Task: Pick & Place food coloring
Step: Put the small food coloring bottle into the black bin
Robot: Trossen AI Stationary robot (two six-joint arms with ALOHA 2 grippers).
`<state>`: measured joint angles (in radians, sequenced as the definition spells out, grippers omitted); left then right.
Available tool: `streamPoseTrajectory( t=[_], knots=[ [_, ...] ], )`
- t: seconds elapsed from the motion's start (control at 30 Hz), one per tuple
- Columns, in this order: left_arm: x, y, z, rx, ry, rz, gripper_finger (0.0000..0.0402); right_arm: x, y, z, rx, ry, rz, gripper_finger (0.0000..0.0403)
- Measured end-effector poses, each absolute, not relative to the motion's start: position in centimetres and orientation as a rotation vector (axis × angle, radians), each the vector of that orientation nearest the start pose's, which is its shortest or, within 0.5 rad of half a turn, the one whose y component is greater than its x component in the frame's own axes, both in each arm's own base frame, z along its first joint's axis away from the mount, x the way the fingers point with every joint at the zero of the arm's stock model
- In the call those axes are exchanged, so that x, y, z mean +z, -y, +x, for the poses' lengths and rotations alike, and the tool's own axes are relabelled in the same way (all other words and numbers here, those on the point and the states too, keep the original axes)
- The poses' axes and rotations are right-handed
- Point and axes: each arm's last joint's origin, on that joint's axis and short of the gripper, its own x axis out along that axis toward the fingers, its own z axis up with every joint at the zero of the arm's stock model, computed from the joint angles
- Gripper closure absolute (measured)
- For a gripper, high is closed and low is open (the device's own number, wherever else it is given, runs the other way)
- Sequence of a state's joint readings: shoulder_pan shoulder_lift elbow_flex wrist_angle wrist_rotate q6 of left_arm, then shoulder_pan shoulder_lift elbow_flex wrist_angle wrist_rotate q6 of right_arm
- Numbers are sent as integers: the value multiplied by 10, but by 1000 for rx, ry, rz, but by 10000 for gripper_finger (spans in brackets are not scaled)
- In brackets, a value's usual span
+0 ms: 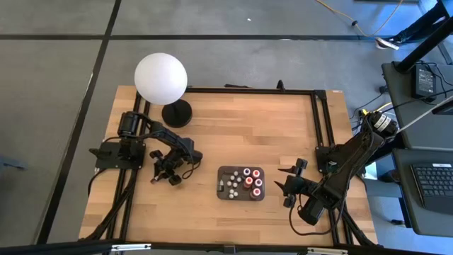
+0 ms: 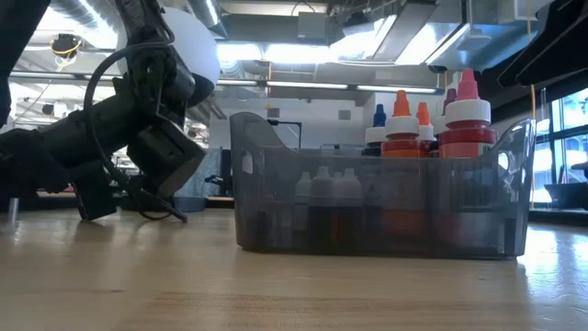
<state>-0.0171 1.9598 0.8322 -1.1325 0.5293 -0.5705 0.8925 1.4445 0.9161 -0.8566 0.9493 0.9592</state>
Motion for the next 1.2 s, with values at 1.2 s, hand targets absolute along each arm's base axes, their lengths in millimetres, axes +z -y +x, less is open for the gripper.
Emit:
streamPoseTrajectory(
  t=[1.2],
  knots=[
    [241,78,323,93,-740,-147,336,210,-175,172,-407,-684,-197,170]
  ],
)
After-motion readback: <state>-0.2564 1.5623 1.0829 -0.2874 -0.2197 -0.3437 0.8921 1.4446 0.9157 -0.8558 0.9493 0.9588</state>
